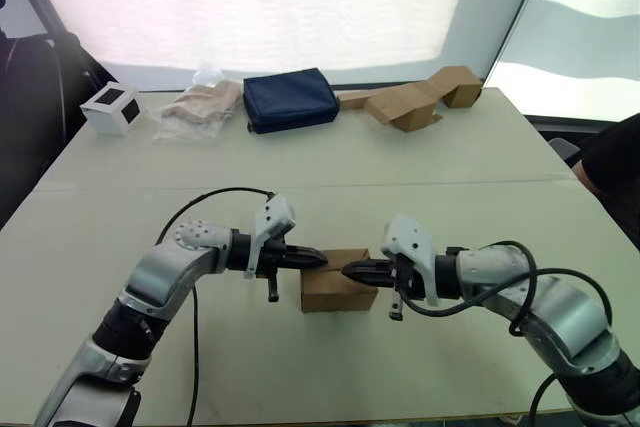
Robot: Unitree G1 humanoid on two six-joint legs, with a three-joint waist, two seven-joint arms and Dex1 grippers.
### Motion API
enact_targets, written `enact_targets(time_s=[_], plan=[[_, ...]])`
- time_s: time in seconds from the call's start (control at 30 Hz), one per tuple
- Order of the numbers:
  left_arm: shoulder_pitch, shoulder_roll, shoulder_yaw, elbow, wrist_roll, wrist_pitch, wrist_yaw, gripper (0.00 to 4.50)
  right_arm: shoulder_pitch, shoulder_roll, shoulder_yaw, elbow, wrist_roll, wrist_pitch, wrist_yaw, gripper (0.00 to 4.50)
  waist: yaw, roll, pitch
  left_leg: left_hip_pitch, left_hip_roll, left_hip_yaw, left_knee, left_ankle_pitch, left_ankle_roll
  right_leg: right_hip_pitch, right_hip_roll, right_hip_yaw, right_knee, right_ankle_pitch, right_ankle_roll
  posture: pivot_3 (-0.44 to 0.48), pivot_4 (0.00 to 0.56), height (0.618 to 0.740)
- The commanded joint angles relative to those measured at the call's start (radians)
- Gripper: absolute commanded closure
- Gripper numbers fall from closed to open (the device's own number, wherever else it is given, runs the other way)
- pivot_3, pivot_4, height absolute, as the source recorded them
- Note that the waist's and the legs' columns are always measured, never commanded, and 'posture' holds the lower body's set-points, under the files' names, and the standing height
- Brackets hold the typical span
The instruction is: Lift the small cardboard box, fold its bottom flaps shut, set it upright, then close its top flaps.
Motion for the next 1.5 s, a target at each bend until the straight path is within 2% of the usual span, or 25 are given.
enact_targets(time_s=[0.03, 0.13, 0.27, 0.53, 0.7, 0.93, 1.03, 1.13, 1.2, 1.33, 1.43, 1.5], plan=[[-0.027, -0.009, 0.080, -0.040, -0.079, 0.059, 0.011, 4.48, -0.024, 0.013, -0.059, -0.020, 0.027, -0.007, -0.020, 4.50, -0.001, 0.000, 0.000, 0.000, 0.000, 0.000, 0.000, 0.000, 0.000, 0.000, 0.000, 0.000, 0.000, 0.000, 0.000, 0.000, 0.150, 0.740], [-0.031, 0.009, 0.092, -0.071, -0.102, 0.099, 0.006, 4.48, -0.046, 0.018, -0.044, 0.016, -0.009, -0.035, -0.039, 4.50, -0.002, 0.000, 0.000, 0.000, 0.000, 0.000, 0.000, 0.000, 0.000, 0.000, 0.000, 0.000, 0.000, 0.000, 0.000, 0.000, 0.150, 0.740], [-0.013, 0.040, 0.053, -0.097, -0.059, 0.069, 0.003, 4.48, -0.060, 0.015, 0.007, 0.048, -0.065, -0.067, -0.046, 4.50, -0.002, 0.000, 0.000, 0.000, 0.000, 0.000, 0.000, 0.000, 0.000, 0.000, 0.000, 0.000, 0.000, 0.000, 0.000, 0.000, 0.150, 0.740], [0.000, -0.006, 0.026, -0.091, -0.028, 0.044, 0.044, 4.48, -0.052, 0.018, 0.071, 0.073, -0.122, -0.109, -0.030, 4.50, 0.000, 0.000, 0.000, 0.000, 0.000, 0.000, 0.000, 0.000, 0.000, 0.000, 0.000, 0.000, 0.000, 0.000, 0.000, 0.000, 0.150, 0.740], [0.013, 0.001, -0.012, -0.079, 0.014, 0.010, 0.033, 4.48, -0.045, 0.003, 0.119, 0.096, -0.182, -0.129, -0.025, 4.50, -0.001, 0.000, 0.000, 0.000, 0.000, 0.000, 0.000, 0.000, 0.000, 0.000, 0.000, 0.000, 0.000, 0.000, 0.000, 0.000, 0.150, 0.740], [0.029, -0.010, 0.029, -0.054, -0.011, 0.012, 0.042, 4.48, -0.028, 0.040, 0.100, 0.102, -0.171, -0.125, -0.033, 4.50, -0.002, 0.000, 0.000, 0.000, 0.000, 0.000, 0.000, 0.000, 0.000, 0.000, 0.000, 0.000, 0.000, 0.000, 0.000, 0.000, 0.150, 0.740], [0.037, -0.038, 0.090, -0.063, -0.016, -0.035, 0.092, 4.48, -0.023, 0.119, -0.016, 0.083, -0.025, -0.085, -0.039, 4.50, -0.001, 0.000, 0.000, 0.000, 0.000, 0.000, 0.000, 0.000, 0.000, 0.000, 0.000, 0.000, 0.000, 0.000, 0.000, 0.000, 0.150, 0.740], [0.041, -0.112, 0.236, -0.075, -0.091, -0.016, 0.210, 4.48, -0.053, 0.253, -0.213, 0.086, 0.200, -0.041, -0.111, 4.50, -0.001, 0.000, 0.000, 0.000, 0.000, 0.000, 0.000, 0.000, 0.000, 0.000, 0.000, 0.000, 0.000, 0.000, 0.000, 0.000, 0.150, 0.740], [0.057, -0.127, 0.306, -0.079, -0.111, 0.002, 0.267, 4.48, -0.056, 0.284, -0.295, 0.089, 0.276, -0.018, -0.150, 4.50, -0.001, 0.000, 0.000, 0.000, 0.001, 0.000, 0.000, 0.000, 0.000, 0.000, -0.001, 0.000, 0.001, 0.000, 0.000, 0.000, 0.150, 0.740], [0.105, -0.102, 0.349, -0.087, -0.119, 0.053, 0.325, 4.48, -0.016, 0.251, -0.374, 0.079, 0.396, 0.059, -0.186, 4.50, -0.001, 0.000, 0.000, 0.000, 0.000, -0.001, 0.000, 0.000, 0.000, 0.000, -0.002, 0.000, 0.001, 0.000, 0.000, 0.000, 0.150, 0.740], [0.170, -0.052, 0.367, -0.090, -0.161, 0.118, 0.291, 4.48, 0.039, 0.219, -0.417, 0.065, 0.458, 0.089, -0.206, 4.50, -0.001, 0.000, 0.000, 0.000, 0.000, -0.001, 0.000, 0.000, 0.000, 0.000, -0.002, 0.000, 0.001, 0.000, 0.000, 0.000, 0.150, 0.740], [0.266, -0.011, 0.425, -0.114, -0.203, 0.149, 0.273, 4.48, 0.149, 0.149, -0.470, 0.053, 0.476, 0.119, -0.188, 4.50, -0.001, 0.000, 0.000, 0.000, 0.000, -0.001, -0.001, 0.000, 0.000, 0.000, -0.002, 0.000, 0.001, 0.000, 0.000, 0.000, 0.150, 0.740]])
